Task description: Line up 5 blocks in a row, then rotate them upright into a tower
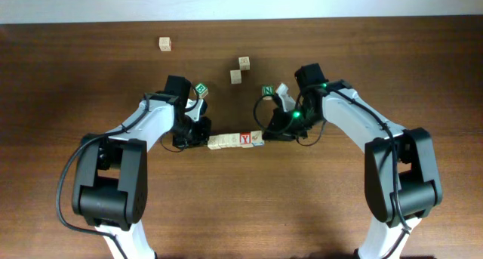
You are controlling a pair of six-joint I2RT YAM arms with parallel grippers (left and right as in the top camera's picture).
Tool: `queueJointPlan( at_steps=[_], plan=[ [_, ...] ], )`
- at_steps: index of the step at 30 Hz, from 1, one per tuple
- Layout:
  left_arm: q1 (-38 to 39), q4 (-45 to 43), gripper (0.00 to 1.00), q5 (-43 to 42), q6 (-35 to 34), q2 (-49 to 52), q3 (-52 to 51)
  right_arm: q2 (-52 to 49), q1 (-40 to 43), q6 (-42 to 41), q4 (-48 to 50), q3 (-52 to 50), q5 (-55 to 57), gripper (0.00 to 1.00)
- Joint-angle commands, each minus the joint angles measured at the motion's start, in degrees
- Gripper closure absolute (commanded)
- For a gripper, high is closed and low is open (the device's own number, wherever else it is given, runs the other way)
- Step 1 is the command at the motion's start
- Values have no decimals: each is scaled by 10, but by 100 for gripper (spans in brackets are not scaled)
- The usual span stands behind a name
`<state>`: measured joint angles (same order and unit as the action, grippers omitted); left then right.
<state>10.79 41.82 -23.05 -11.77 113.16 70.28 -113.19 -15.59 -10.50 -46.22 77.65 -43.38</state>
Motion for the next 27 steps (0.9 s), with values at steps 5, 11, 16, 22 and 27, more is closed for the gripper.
queueJointPlan(
  at_steps=[5, 11, 16, 22, 27],
  plan=[
    [22, -7, 100, -102, -6, 4, 1, 11, -52, -1, 7, 24, -64, 95],
    [22, -7, 100, -101, -5, 4, 1, 12, -49, -8, 4, 28, -33, 96],
    [22, -7, 100, -83, -6, 4, 1, 12, 13, -9, -111, 103, 80, 95],
    [22, -7, 100, -58, -6, 4, 1, 13, 80, -68, -203, 105, 234, 96],
    [22, -7, 100, -45, -6, 4, 1, 12, 120, -64, -203, 50, 266, 96]
  ],
)
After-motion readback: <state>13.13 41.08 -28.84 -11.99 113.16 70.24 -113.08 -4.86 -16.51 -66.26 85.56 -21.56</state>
